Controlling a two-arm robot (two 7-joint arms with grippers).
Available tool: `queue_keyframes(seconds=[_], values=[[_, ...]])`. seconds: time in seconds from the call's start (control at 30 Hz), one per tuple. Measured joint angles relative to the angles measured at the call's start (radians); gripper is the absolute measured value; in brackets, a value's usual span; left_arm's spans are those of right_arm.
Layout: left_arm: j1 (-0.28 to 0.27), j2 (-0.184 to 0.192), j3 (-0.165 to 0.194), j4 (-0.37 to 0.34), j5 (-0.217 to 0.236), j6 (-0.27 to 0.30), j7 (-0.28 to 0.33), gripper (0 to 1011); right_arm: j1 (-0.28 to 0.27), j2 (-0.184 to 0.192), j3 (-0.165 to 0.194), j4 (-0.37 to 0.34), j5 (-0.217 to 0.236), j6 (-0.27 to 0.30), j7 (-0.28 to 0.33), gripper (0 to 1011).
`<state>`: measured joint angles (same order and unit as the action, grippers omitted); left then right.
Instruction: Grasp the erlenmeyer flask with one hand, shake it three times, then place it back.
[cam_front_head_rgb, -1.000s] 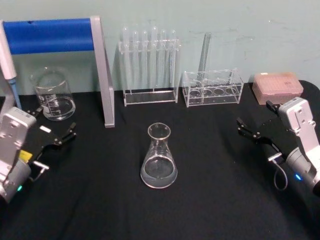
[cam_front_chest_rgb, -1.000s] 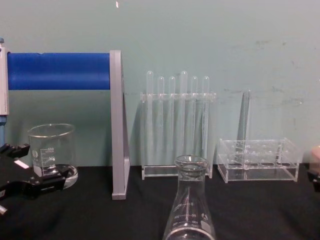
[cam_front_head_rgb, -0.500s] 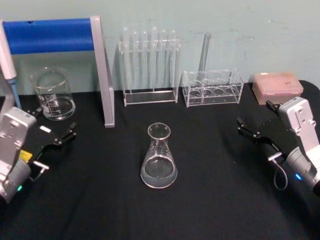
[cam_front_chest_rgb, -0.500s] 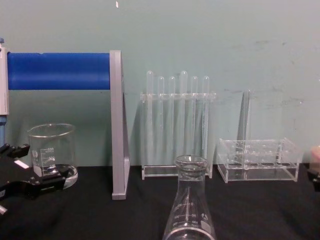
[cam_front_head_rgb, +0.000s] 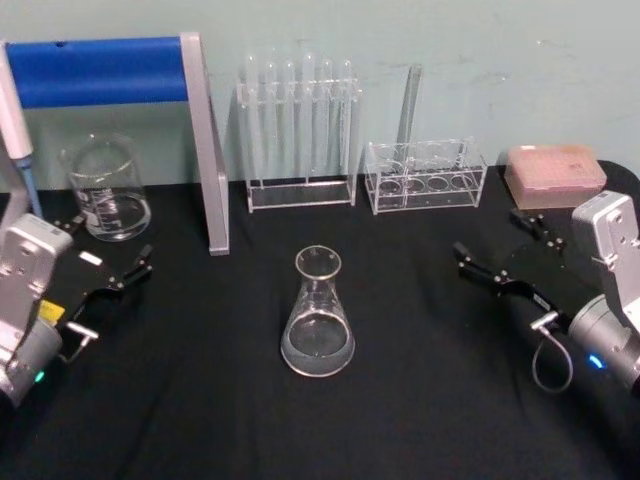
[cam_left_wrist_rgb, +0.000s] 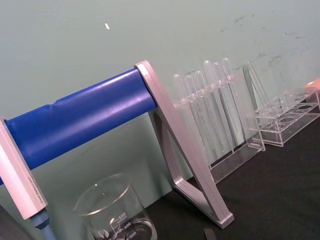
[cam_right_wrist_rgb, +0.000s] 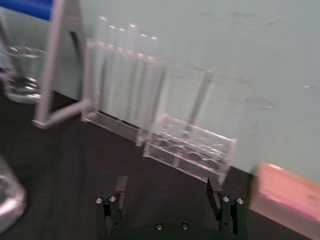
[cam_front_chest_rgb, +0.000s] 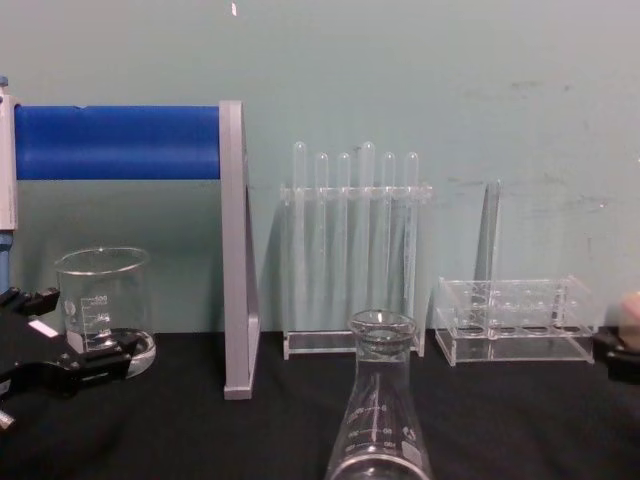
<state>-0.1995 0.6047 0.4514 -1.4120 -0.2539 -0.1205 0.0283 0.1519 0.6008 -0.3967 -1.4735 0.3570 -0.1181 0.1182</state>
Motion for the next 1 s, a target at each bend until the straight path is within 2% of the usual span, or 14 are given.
queue_keyframes(seconds=[0.17,0.33,1.0], values=[[0.0,0.0,0.0,0.0,0.0,0.0,0.0,1001,-0.028,-0.007,0.008,-0.046,0.063,0.02,0.081,1000],[0.0,0.0,0.0,0.0,0.0,0.0,0.0,1001,-0.044,-0.02,0.006,-0.071,0.094,0.037,0.127,1000],[0.0,0.0,0.0,0.0,0.0,0.0,0.0,1001,-0.052,-0.056,-0.032,-0.106,0.101,0.06,0.296,1000]])
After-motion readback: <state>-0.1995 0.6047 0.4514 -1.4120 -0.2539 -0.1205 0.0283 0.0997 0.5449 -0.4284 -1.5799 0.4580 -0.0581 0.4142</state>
